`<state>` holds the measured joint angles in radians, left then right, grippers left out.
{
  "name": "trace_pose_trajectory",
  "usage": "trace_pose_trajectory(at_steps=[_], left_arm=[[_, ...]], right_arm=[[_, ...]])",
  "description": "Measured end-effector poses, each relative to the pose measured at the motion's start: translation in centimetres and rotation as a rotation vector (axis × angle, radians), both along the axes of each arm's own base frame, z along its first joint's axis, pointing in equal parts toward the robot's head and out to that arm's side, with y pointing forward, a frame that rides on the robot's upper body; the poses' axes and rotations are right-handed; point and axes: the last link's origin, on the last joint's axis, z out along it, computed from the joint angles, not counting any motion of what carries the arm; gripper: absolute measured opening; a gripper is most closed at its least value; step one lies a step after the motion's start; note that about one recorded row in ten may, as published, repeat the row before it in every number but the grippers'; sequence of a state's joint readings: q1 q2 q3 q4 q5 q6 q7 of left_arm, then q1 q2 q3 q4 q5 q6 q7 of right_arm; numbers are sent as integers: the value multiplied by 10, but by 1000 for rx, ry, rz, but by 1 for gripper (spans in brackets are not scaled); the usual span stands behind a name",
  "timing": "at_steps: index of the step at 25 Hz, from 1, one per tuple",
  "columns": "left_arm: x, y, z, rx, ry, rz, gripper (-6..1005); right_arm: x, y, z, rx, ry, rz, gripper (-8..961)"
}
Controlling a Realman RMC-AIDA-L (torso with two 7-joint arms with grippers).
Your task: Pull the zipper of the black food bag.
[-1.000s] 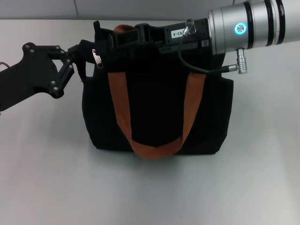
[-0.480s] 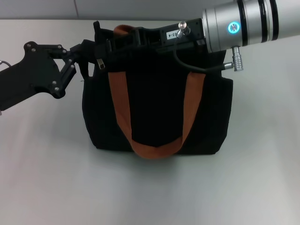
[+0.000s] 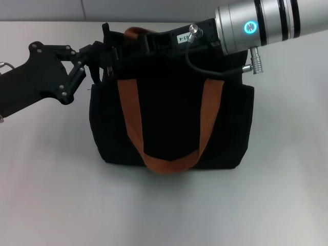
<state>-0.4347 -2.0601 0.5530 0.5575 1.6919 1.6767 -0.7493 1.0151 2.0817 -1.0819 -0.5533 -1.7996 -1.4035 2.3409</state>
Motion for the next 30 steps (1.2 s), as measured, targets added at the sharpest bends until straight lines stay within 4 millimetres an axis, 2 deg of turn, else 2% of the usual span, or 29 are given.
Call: trace_pose_trajectory(at_steps=[19,30], left_arm=[[5,4,1,-5,-5,-11,34],[6,3,0,-12,-11,-14,36]], right_arm=[[-3,1,-3,9,-41,36,441],[-3,3,-3,22,-60,41,246]])
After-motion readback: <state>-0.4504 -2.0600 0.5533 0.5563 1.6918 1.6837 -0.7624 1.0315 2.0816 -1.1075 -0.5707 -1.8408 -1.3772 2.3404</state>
